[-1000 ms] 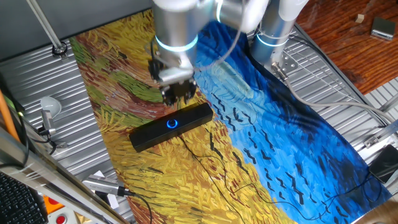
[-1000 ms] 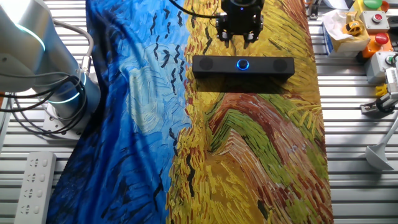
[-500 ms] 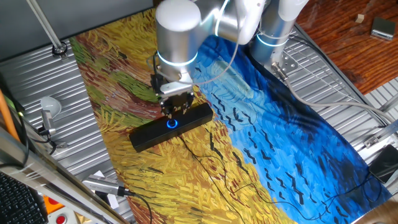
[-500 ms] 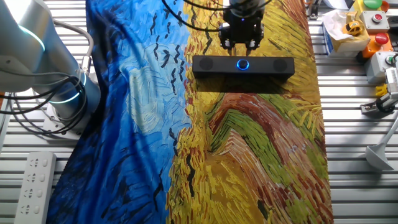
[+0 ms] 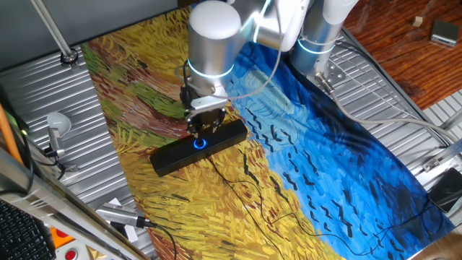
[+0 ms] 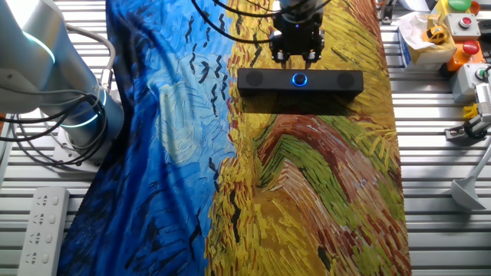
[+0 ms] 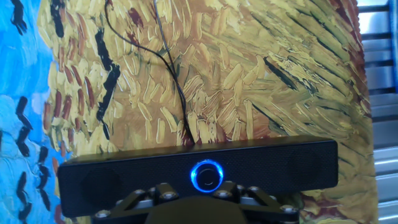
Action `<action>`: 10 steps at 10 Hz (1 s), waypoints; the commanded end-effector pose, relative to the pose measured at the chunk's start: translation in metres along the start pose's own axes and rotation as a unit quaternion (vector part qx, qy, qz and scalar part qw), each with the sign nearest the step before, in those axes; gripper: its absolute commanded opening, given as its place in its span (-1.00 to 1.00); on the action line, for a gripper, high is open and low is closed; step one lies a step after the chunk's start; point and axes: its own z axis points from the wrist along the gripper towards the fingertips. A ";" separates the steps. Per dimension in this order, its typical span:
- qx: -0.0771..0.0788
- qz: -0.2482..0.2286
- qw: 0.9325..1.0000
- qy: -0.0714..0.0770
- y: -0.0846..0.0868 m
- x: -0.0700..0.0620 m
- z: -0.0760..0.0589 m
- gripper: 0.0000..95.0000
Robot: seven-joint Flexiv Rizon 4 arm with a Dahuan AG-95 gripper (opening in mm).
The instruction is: Turn the knob to increase the volume of the speaker
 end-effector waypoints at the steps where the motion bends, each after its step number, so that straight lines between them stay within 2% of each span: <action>1: -0.012 0.003 1.000 -0.005 -0.002 -0.001 0.002 0.20; 2: -0.015 0.006 1.000 -0.006 -0.002 -0.001 0.002 0.20; 3: -0.026 0.012 1.000 -0.004 -0.002 -0.001 0.002 0.20; 4: -0.029 0.018 0.999 0.002 -0.002 -0.001 0.002 0.20; 10: -0.029 0.014 0.999 0.006 -0.002 -0.001 0.002 0.20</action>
